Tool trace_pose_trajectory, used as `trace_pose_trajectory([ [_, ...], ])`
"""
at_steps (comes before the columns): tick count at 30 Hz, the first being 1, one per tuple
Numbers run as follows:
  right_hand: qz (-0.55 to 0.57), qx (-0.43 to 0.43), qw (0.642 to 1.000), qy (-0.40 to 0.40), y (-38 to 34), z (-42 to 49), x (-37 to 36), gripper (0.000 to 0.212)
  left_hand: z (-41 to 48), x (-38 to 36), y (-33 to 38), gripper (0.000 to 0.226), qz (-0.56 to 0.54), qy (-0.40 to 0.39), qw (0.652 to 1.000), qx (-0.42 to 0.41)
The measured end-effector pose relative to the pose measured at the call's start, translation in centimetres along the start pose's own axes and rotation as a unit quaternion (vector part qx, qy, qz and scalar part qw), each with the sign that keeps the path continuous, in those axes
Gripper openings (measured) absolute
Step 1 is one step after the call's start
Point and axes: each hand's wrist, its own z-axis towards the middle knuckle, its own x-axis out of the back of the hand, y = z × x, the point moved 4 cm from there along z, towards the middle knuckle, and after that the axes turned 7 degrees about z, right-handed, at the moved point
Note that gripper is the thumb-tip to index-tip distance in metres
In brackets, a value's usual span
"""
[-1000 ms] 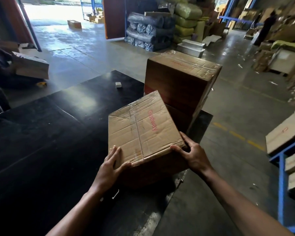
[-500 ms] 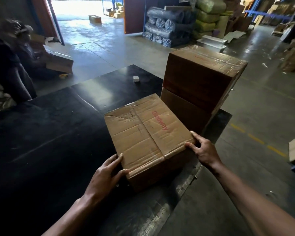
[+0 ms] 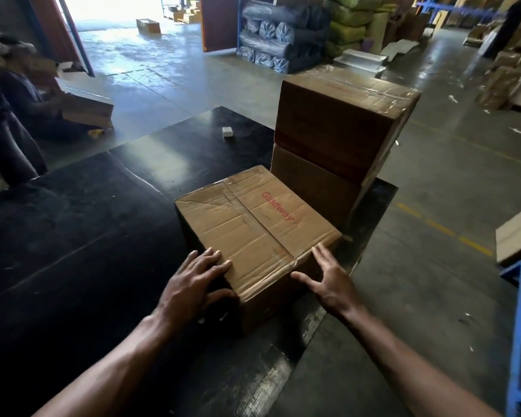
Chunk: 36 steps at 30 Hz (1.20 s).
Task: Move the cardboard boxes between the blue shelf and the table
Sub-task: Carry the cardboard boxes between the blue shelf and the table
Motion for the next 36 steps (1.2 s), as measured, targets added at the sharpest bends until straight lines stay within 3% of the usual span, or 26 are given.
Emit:
trace_pose_trajectory([
  [3, 0.023, 0.034, 0.998, -0.039, -1.1, -1.2, -1.1, 0.123, 1.6, -1.2, 4.9, 0.06, 0.044, 0.024, 0.998, 0.024],
  [5, 0.006, 0.051, 0.997, -0.05, -1.5, -1.9, -2.0, 0.123, 3.0, -1.3, 5.9, 0.057, 0.022, 0.026, 0.999, -0.002],
  [8, -0.007, 0.068, 0.997, -0.035, -1.7, -2.6, -2.9, 0.12, 5.1, -1.4, 2.8, 0.064, -0.005, -0.038, 0.998, -0.041],
  [11, -0.024, 0.076, 0.997, -0.004, -1.7, -3.1, -3.5, 0.104, 6.4, -1.7, -2.4, 0.083, 0.004, -0.096, 0.995, -0.018],
  [15, -0.045, 0.085, 0.995, 0.02, -1.5, -3.2, -3.8, 0.093, 6.9, -1.4, -7.5, 0.099, 0.004, -0.109, 0.992, 0.059],
  [18, -0.057, 0.083, 0.995, 0.015, -1.0, -2.8, -3.4, 0.091, 6.0, -1.3, -6.8, 0.1, -0.02, -0.087, 0.992, 0.089],
  [23, -0.066, 0.065, 0.996, -0.006, 0.2, -1.4, -1.0, 0.087, 2.3, -0.5, -2.6, 0.07, 0.052, 0.015, 0.994, 0.096],
  [27, -0.074, 0.047, 0.996, 0.033, 0.5, -0.5, 0.3, 0.078, 1.0, 1.1, -1.8, 0.046, 0.003, 0.073, 0.997, 0.013],
  [29, -0.094, 0.042, 0.994, 0.035, 0.2, -0.2, -0.2, 0.079, 1.8, 1.4, -4.1, 0.055, -0.021, 0.027, 0.999, 0.006],
  [33, -0.124, 0.042, 0.991, 0.021, -0.3, -0.6, -2.5, 0.097, 2.6, 0.3, -8.3, 0.092, -0.084, -0.141, 0.977, 0.137],
  [36, -0.137, 0.056, 0.988, 0.034, 0.0, -0.1, -2.8, 0.093, 1.5, -0.1, -7.5, 0.093, -0.116, -0.137, 0.971, 0.156],
])
